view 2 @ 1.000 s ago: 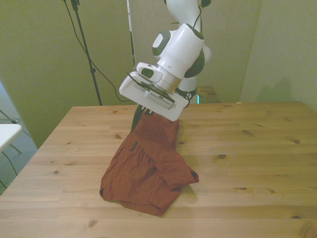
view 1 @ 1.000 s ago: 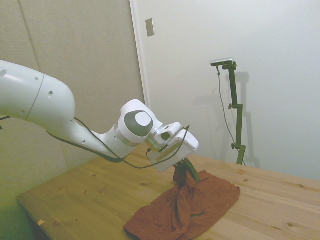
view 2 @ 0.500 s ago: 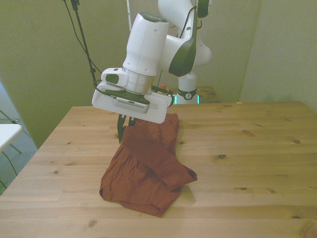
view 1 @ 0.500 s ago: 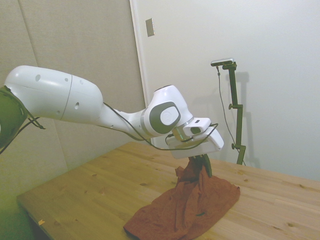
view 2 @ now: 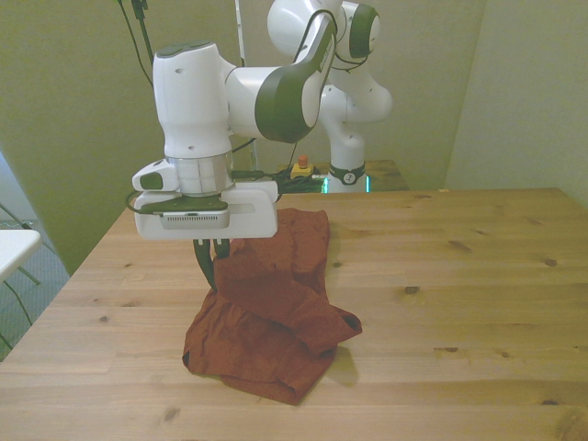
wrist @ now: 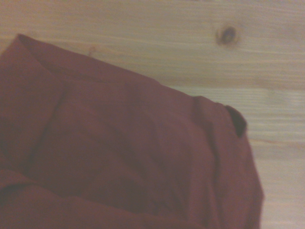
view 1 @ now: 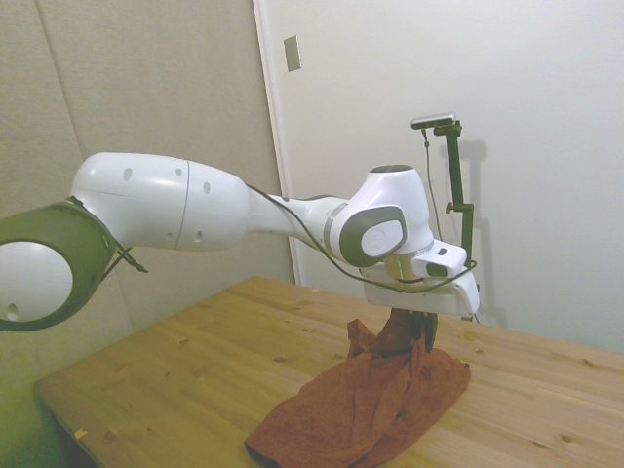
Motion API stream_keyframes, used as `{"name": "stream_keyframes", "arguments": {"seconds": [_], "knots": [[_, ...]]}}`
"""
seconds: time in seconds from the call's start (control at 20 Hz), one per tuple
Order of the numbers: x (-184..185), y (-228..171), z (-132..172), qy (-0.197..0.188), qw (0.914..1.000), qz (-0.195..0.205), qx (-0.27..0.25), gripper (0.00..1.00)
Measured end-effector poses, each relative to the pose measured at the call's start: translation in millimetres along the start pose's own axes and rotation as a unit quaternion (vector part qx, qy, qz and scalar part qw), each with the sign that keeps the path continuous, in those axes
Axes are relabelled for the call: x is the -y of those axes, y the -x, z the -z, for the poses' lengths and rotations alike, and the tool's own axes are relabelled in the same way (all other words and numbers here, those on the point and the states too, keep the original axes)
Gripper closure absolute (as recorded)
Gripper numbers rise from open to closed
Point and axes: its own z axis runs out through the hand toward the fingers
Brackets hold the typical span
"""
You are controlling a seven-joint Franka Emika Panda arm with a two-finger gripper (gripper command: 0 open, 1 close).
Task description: Fold the shorts
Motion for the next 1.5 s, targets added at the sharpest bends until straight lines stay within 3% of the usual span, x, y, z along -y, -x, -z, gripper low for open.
{"name": "stream_keyframes", "arguments": {"seconds": [0.3,0.6,0.65,1.05,1.5], "knots": [[17.1,-6.1,-8.5,-0.111,0.9897,0.033,0.084,1.0],[-17.0,-28.9,-4.7,-0.136,0.9852,0.02,0.102,1.0],[-24.3,-31.6,-2.7,-0.139,0.9849,0.016,0.103,0.0],[-69.8,-44.5,-3.9,-0.17,0.98,-0.001,0.104,0.0],[-71.1,-46.6,-2.0,-0.18,0.9785,0.0,0.1,0.0]]}}
